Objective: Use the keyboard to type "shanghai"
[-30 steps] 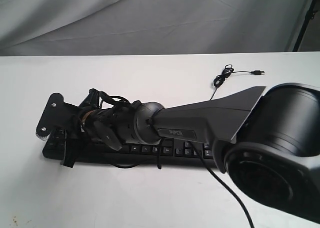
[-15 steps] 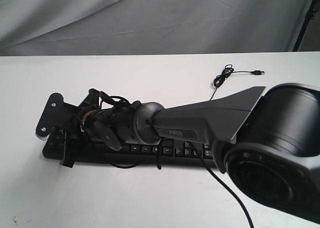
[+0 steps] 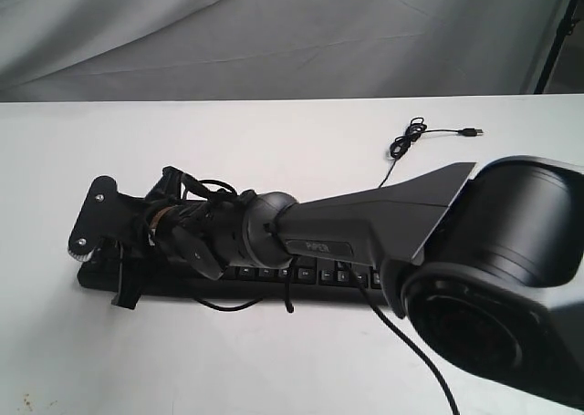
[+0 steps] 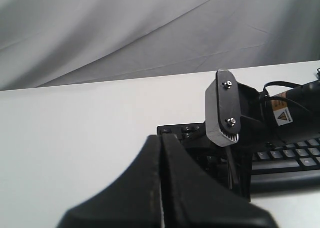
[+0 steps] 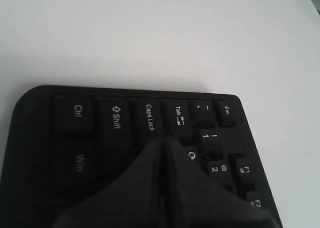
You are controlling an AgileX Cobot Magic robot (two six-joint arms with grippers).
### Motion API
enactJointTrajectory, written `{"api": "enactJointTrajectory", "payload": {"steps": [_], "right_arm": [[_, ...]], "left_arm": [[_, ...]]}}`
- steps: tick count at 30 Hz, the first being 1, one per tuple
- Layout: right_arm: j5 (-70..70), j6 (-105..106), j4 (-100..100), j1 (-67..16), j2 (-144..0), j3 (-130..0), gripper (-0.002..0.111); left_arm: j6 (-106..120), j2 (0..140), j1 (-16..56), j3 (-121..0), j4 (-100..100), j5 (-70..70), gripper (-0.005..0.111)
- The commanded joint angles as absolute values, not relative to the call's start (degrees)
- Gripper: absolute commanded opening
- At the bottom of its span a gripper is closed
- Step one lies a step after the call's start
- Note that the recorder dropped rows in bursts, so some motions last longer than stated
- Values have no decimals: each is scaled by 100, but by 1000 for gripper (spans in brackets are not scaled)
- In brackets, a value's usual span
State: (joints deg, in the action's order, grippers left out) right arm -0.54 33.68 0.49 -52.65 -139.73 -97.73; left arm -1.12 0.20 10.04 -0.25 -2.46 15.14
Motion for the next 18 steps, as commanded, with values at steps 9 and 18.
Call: {"api": "enactJointTrajectory", "payload": {"steps": [9, 18], "right_arm": [[-216, 3416, -94, -5081, -12760, -8603, 0], [-756, 3405, 85, -4794, -11853, -6780, 0]], "left_arm": [[-128, 0, 1024, 0, -274, 1498, 0], [-128, 0, 1024, 0, -274, 1498, 0]]}}
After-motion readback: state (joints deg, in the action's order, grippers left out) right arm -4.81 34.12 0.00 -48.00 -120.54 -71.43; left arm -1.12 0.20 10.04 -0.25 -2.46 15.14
